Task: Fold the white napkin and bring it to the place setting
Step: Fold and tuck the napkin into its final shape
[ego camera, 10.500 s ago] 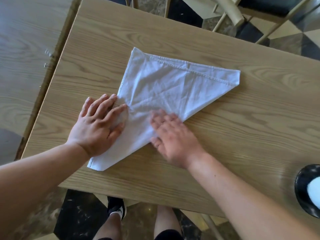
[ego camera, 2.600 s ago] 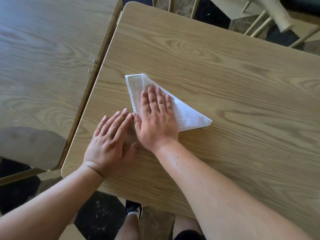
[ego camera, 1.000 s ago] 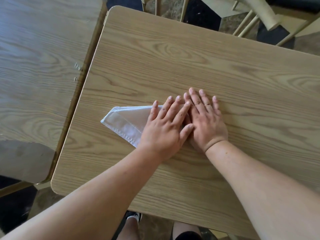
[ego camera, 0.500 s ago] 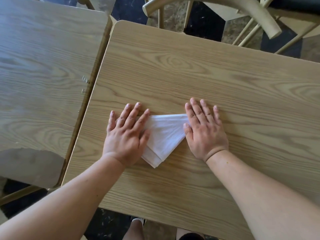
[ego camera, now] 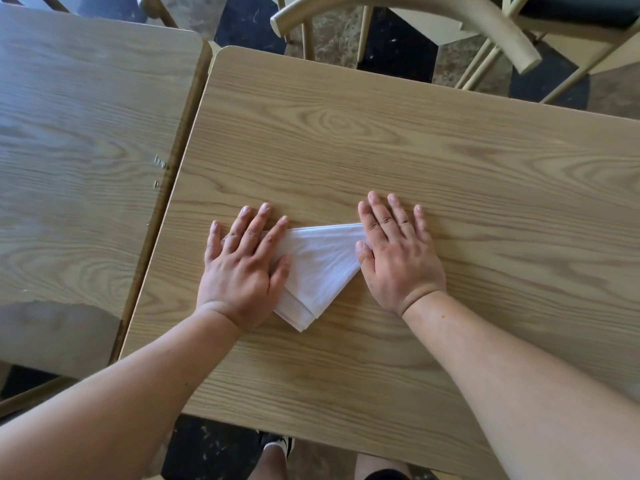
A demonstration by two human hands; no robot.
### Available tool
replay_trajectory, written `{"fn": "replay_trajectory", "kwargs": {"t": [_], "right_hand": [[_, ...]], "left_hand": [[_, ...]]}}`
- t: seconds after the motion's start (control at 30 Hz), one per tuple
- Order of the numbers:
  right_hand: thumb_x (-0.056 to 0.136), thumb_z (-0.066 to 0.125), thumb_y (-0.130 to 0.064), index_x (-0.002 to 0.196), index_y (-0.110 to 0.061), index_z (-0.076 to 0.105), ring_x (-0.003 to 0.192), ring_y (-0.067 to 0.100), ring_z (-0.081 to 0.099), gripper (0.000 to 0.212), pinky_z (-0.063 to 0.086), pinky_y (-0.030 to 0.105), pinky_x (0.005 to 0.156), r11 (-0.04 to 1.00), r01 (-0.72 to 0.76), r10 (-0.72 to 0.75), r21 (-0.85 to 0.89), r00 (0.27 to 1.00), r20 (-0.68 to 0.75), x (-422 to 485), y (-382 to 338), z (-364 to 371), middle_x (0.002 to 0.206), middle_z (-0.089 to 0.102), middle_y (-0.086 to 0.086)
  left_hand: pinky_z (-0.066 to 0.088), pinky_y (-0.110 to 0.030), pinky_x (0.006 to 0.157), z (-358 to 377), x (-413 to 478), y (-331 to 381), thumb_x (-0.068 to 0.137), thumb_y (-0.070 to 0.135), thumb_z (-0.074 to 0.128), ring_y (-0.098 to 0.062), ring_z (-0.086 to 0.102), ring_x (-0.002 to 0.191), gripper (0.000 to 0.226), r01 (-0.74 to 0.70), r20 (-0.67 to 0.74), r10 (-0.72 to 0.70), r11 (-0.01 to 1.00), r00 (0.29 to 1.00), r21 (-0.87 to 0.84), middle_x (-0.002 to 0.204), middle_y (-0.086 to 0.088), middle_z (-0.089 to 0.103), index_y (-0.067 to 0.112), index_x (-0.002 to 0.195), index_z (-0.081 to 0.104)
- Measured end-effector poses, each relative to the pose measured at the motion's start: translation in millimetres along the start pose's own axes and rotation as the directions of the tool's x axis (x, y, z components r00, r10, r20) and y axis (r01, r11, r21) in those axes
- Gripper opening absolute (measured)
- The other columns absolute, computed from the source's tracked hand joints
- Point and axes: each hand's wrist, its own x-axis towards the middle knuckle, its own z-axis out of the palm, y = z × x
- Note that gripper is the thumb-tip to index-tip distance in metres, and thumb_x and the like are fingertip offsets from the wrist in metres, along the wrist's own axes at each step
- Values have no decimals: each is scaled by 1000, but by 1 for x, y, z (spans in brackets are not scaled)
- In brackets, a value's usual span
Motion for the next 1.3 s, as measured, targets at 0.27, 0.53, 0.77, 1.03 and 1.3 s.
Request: {"fn": "replay_trajectory", "kwargs": {"t": [0.27, 0.53, 0.77, 1.03, 1.3], "right_hand": [[107, 38, -36, 167, -15, 20, 163, 33, 9, 66, 5, 61, 130, 993, -50, 46, 106, 998, 45, -7, -16, -19, 176, 17, 7], [89, 58, -50, 154, -9, 49, 151, 37, 41, 77, 31, 56, 125, 947, 272, -271, 172, 962, -25, -101, -62, -21, 155, 54, 13], [86, 65, -39, 152, -6, 51, 149, 39, 45, 75, 37, 57, 122, 943, 290, -298, 165, 954, 27, -132, -73, -10, 152, 57, 15], [92, 39, -9, 117, -18, 79, 127, 41, 64, 48, 48, 58, 111, 932, 319, -303, 172, 947, -110, -128, -71, -8, 132, 71, 13], [82, 60, -5, 107, -25, 80, 102, 30, 65, 37, 45, 54, 112, 897, 364, -356, 252, 931, -76, -109, -62, -18, 108, 72, 0]], "left_hand": [[33, -57, 115, -19, -1, 17, 100, 55, 46, -34, 47, 142, 55, 66, -23, -65, 997, 998, 31, 152, -5, 52, 21, 142, 55], [45, -30, 54, -60, -15, 31, 87, 46, 69, -25, 69, 69, 32, 480, 493, -368, 869, 788, -119, 75, -3, 73, 15, 81, 74], [58, -28, 59, -45, -62, 59, 97, 35, 70, -18, 66, 64, 29, 799, 779, -215, 300, 589, -521, 77, -5, 72, 9, 104, 80], [59, -43, 71, -30, -97, 34, 100, 54, 52, -23, 70, 85, 27, 301, 259, -248, 935, 933, -187, 100, 11, 71, 33, 116, 60], [57, -46, 78, -11, -95, -3, 93, 39, 49, -29, 61, 93, 42, -257, 13, 257, 966, 966, -13, 102, 2, 57, 37, 129, 71]]}}
